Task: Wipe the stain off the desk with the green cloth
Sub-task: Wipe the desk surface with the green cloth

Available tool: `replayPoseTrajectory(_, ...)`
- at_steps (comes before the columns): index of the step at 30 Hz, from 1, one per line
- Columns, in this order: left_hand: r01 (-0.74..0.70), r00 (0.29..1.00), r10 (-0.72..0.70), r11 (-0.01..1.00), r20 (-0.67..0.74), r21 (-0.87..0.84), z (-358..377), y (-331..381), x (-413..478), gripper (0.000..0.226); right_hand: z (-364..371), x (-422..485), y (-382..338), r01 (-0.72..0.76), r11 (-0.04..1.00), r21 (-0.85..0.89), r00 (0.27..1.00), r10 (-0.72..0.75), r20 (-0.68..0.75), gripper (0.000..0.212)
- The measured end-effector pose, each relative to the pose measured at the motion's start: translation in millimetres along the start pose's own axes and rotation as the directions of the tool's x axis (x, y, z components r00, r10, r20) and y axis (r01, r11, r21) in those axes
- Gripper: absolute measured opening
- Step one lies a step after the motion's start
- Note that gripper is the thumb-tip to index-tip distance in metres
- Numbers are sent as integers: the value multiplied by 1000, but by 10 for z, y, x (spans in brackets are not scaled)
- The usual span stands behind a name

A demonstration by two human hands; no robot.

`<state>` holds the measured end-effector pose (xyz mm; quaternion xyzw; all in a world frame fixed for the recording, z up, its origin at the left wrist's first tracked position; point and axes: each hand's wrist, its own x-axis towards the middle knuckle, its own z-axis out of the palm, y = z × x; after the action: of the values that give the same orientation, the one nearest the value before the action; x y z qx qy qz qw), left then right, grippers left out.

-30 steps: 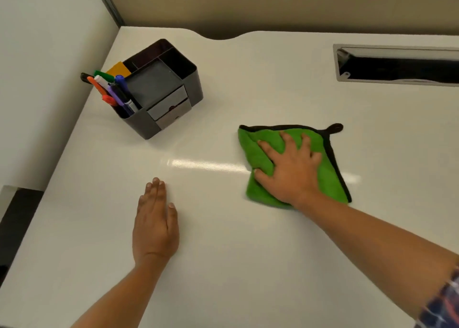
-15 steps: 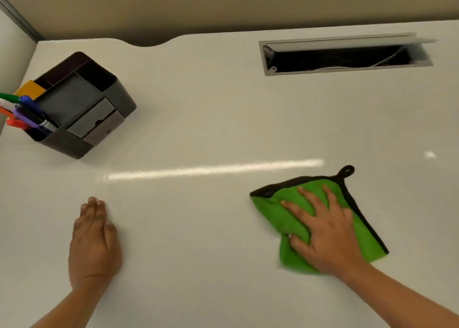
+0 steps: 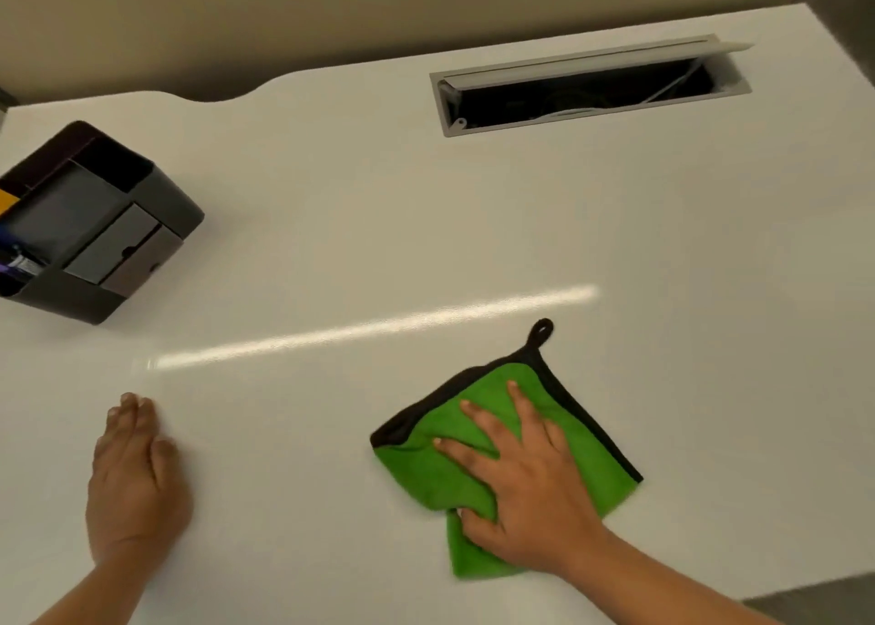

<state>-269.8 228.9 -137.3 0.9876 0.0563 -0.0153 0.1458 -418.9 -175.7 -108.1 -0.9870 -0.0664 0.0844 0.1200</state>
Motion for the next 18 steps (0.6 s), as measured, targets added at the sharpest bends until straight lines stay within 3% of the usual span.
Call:
replayPoseTrajectory(5,-21,1000,21,1000,-8,-12,-9,28,-7,61,-235,-398,897,-201,974,-106,980,200,-22,78)
replayPoseTrajectory(9,-31,999,30,999,-18,-20,-12,41,15,61,-471,125,1292,-468,871,-146,883,459,-95,82)
replayPoseTrajectory(11,-29,999,28,999,-16,-14,-7,39,3,60,-499,465,1241,-520,842,-144,854,507,-117,85)
replayPoseTrajectory(18,-26,999,25,999,-22,-46,-39,68,-32,60,-337,777,683,-261,952,-158,963,246,-109,75)
